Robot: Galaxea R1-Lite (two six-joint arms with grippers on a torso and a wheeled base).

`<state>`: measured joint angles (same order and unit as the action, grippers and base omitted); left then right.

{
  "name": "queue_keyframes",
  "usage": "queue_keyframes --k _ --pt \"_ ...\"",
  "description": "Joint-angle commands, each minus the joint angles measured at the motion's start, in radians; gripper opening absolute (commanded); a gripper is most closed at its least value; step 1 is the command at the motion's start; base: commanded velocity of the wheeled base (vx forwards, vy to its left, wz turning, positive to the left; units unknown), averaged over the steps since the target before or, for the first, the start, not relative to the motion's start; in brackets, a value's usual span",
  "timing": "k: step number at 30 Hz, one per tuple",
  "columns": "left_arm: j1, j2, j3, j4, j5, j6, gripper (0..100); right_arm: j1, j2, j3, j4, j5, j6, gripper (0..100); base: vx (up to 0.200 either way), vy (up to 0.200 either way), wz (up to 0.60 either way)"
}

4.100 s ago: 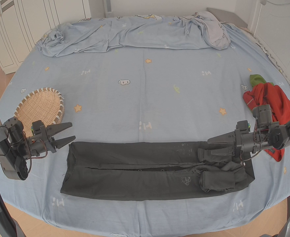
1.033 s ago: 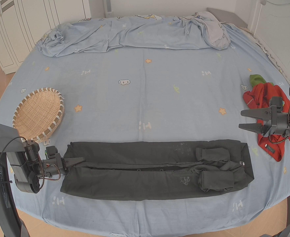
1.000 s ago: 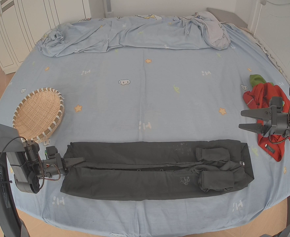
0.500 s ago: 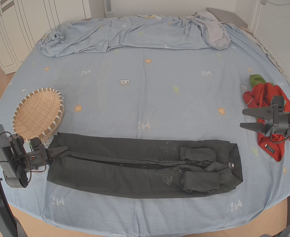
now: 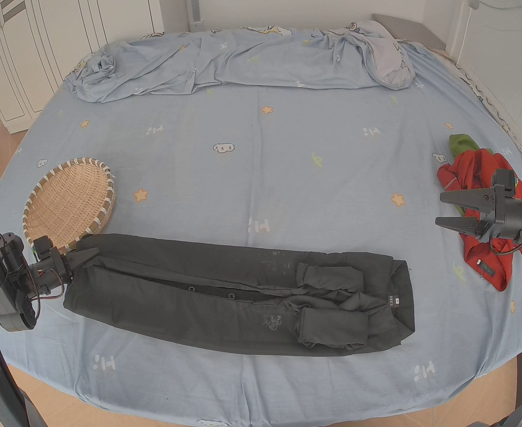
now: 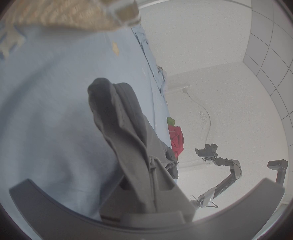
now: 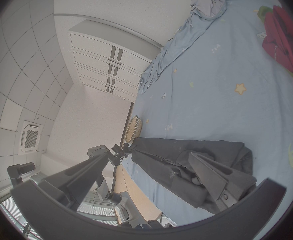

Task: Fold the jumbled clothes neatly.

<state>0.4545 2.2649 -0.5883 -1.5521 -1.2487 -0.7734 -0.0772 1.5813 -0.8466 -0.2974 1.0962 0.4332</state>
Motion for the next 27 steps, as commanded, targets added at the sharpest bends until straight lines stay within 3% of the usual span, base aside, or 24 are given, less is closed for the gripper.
queue_keyframes --k 1,6,8,13,19,21,24,27 --pt "-0.022 -0.067 0.001 -0.019 0.0 -0.033 0 -0.012 -0.001 -0.008 0.0 0.001 0.001 100 0.0 0.0 0.0" --pt "-0.128 -0.159 0.004 -0.019 0.003 -0.136 0 -0.032 -0.017 -0.025 -0.008 0.001 0.035 100 0.0 0.0 0.0" --pt "-0.209 -0.2 0.004 -0.019 0.003 -0.218 0 -0.05 -0.023 -0.037 -0.008 0.016 0.042 100 0.0 0.0 0.0" --pt "-0.378 -0.235 -0.015 -0.019 0.006 -0.299 0 -0.092 -0.04 -0.045 -0.011 0.076 0.073 100 0.0 0.0 0.0" --pt "-0.548 -0.239 -0.09 -0.019 0.009 -0.418 0 -0.119 -0.046 -0.057 -0.011 0.091 0.091 100 0.0 0.0 0.0" --pt "-0.606 -0.235 -0.13 -0.019 0.032 -0.461 0 -0.121 -0.046 -0.058 -0.011 0.091 0.091 100 0.0 0.0 0.0" --pt "-0.717 -0.232 -0.216 -0.011 0.121 -0.55 0 -0.121 -0.043 -0.063 -0.011 0.091 0.091 100 0.0 0.0 0.0" --pt "-0.815 -0.214 -0.288 0.047 0.212 -0.58 0 -0.121 -0.043 -0.06 -0.011 0.091 0.091 100 0.0 0.0 0.0"
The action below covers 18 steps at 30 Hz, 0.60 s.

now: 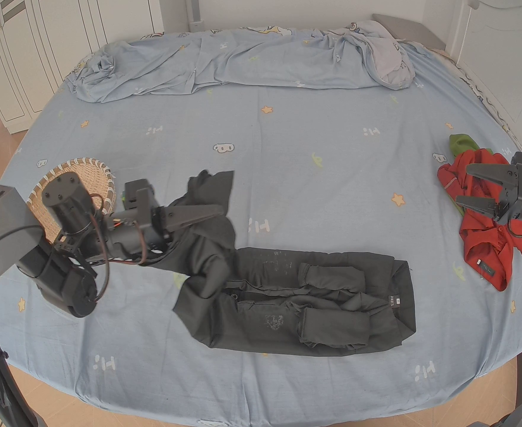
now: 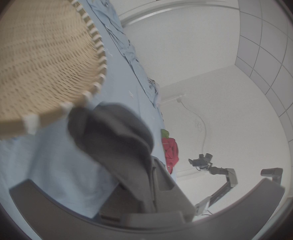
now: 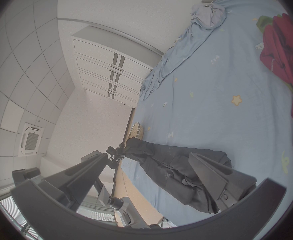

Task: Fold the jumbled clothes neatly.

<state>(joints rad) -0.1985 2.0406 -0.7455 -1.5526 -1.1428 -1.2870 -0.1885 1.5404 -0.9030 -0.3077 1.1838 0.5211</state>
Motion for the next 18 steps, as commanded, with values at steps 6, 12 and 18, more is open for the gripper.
queue_keyframes --k 6,12,18 --pt "-0.323 0.052 -0.221 0.203 0.206 -0.057 0 -0.011 -0.002 -0.005 -0.001 0.003 0.004 100 0.0 0.0 0.0" --pt "-0.368 0.124 -0.273 0.264 0.227 -0.051 0 -0.011 -0.005 -0.004 -0.001 0.003 0.004 100 0.0 0.0 0.0" --pt "-0.418 0.15 -0.27 0.332 0.245 -0.023 0 -0.009 -0.003 -0.001 -0.001 0.003 0.004 100 0.0 0.0 0.0"
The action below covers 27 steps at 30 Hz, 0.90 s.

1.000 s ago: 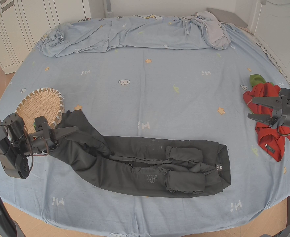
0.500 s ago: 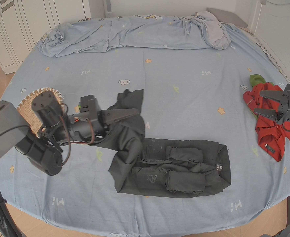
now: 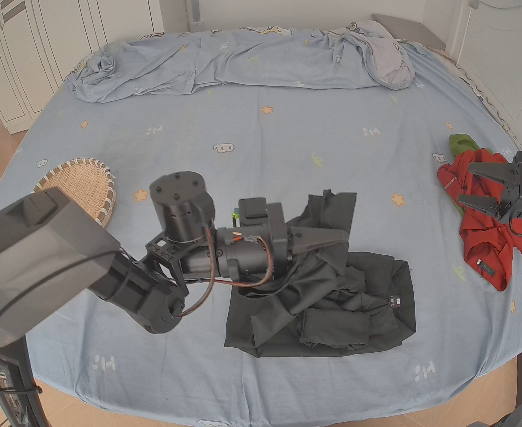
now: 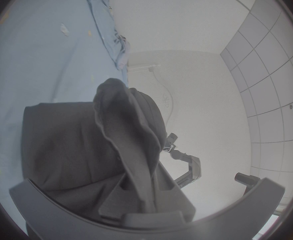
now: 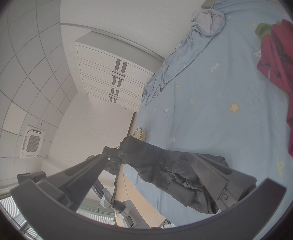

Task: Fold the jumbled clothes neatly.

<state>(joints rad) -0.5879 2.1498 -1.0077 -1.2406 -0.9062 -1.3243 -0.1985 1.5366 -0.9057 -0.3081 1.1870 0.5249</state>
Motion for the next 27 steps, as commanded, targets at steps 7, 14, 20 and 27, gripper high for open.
queue_keyframes --k 7,14,20,27 --pt "-0.024 0.041 -0.031 0.138 0.015 0.091 0 0.013 0.014 0.011 0.003 0.0 -0.008 100 0.0 0.0 0.0" --pt "-0.02 0.061 -0.051 0.225 0.016 0.191 0 0.079 0.03 0.044 0.0 -0.015 -0.013 100 0.0 0.0 0.0" --pt "0.017 0.013 -0.095 0.443 0.016 0.327 0 0.079 0.03 0.045 -0.002 -0.014 -0.013 100 0.0 0.0 0.0" --pt "0.025 -0.051 -0.246 0.851 0.133 0.57 0 0.079 0.036 0.045 -0.002 -0.014 -0.013 100 0.0 0.0 0.0"
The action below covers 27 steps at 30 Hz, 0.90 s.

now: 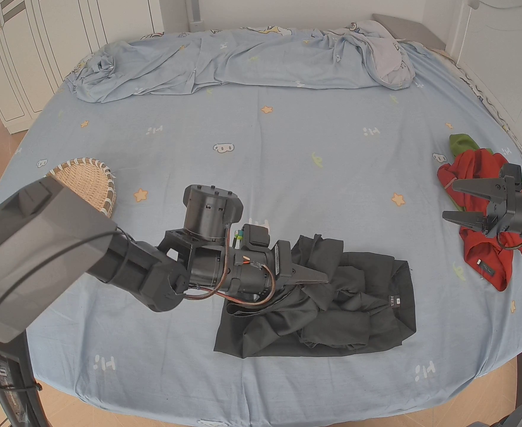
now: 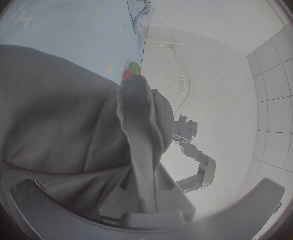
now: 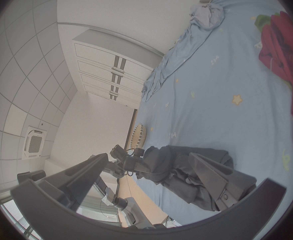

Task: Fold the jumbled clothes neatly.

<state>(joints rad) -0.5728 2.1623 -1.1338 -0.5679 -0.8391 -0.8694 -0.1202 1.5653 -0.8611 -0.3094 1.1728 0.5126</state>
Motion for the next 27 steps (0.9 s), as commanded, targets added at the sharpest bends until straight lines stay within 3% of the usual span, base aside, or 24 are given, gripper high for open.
queue_keyframes --k 1,8,9,11,14,20,24,27 --pt "0.01 -0.07 -0.147 0.217 0.071 0.119 0 0.001 0.007 0.002 -0.001 0.001 0.0 100 0.0 0.0 0.0" --pt "-0.012 -0.091 -0.353 0.477 0.092 0.125 0 0.001 0.007 0.001 -0.001 0.001 0.0 100 0.0 0.0 0.0" --pt "-0.029 -0.087 -0.426 0.572 0.134 0.15 0 0.001 0.007 0.001 -0.001 0.001 0.0 100 0.0 0.0 0.0" --pt "-0.038 -0.078 -0.465 0.622 0.167 0.178 0 0.001 0.007 0.001 -0.001 0.001 0.0 100 0.0 0.0 0.0" --pt "-0.079 -0.022 -0.592 0.801 0.273 0.263 0 0.001 0.005 0.001 -0.001 0.002 0.0 100 0.0 0.0 0.0" --pt "-0.157 0.044 -0.707 0.922 0.319 0.268 0 0.001 0.004 0.001 -0.001 0.001 0.001 100 0.0 0.0 0.0" --pt "-0.214 0.125 -0.782 0.967 0.425 0.27 0 -0.01 -0.002 -0.007 -0.001 0.002 0.001 100 0.0 0.0 0.0" --pt "-0.239 0.175 -0.856 1.028 0.459 0.268 0 -0.013 -0.007 -0.009 -0.001 0.001 0.003 100 0.0 0.0 0.0"
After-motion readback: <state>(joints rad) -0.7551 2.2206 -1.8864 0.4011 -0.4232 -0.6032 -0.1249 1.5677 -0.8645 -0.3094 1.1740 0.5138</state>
